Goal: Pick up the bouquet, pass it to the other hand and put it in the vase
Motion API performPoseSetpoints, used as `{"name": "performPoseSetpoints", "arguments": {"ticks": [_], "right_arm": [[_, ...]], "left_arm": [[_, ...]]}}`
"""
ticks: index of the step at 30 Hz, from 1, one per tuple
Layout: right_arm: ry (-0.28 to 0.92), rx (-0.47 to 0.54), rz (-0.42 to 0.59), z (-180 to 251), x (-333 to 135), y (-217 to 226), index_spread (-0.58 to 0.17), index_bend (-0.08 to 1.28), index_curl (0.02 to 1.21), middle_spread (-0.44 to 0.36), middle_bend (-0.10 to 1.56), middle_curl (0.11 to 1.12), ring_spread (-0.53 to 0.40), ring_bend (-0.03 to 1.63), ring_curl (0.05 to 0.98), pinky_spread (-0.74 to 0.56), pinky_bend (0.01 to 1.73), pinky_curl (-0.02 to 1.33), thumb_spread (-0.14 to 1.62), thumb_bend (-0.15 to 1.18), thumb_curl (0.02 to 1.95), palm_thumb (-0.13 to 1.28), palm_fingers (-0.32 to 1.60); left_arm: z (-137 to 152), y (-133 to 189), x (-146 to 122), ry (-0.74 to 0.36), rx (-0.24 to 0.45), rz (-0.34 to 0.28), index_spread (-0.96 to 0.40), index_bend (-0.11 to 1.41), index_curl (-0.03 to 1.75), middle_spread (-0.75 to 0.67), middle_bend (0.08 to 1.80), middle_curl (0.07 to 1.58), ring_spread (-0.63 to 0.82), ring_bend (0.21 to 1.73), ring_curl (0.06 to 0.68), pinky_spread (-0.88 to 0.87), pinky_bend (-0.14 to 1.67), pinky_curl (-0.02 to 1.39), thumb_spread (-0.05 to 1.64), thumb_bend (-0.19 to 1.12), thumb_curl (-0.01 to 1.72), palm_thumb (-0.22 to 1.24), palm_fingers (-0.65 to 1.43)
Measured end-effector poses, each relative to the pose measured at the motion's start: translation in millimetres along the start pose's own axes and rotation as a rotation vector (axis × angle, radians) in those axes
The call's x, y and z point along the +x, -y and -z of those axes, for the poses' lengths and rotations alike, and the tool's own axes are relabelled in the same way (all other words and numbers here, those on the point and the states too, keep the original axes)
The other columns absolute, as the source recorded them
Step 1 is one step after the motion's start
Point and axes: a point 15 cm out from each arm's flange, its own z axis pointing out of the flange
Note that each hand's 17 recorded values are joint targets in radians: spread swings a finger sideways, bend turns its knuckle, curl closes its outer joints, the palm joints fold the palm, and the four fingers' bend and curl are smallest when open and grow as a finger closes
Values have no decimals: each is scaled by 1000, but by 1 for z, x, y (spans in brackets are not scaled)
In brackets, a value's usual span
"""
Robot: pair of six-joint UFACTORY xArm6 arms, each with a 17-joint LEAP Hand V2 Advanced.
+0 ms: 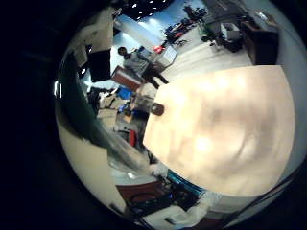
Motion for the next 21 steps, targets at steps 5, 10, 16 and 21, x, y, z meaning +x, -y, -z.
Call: {"name": "performPoseSetpoints", "arguments": {"ticks": [5,10,16,21], "right_arm": [[53,-35,-19,-23,11,-15,-185,1242,771,-124,1377,749,-172,1504,625,-198,1274,807,822,29,1128,1197,1160],[81,-81,5,-46,4,-21,-185,1244,767,-116,1378,748,-172,1503,625,-201,1262,826,824,19,1144,1201,1160],[114,-133,24,-71,-5,-32,-184,1246,763,-113,1378,747,-172,1502,626,-204,1249,847,827,7,1160,1205,1161],[128,-160,36,-85,-12,-38,-184,1247,760,-112,1378,746,-172,1502,626,-206,1238,863,830,-2,1173,1209,1162]], "left_arm": [[6,9,16,-165,33,-28,80,146,262,343,253,348,511,603,242,568,530,188,1032,-9,303,156,3],[17,20,34,-334,92,-42,95,155,264,353,263,352,511,608,237,576,532,185,1042,-13,313,223,6],[15,26,36,-371,91,-32,115,164,278,353,267,354,512,599,229,573,523,178,1039,-21,317,258,18],[14,28,45,-403,89,-38,135,169,290,333,302,364,514,583,218,568,492,164,1040,-17,321,289,63]]}}
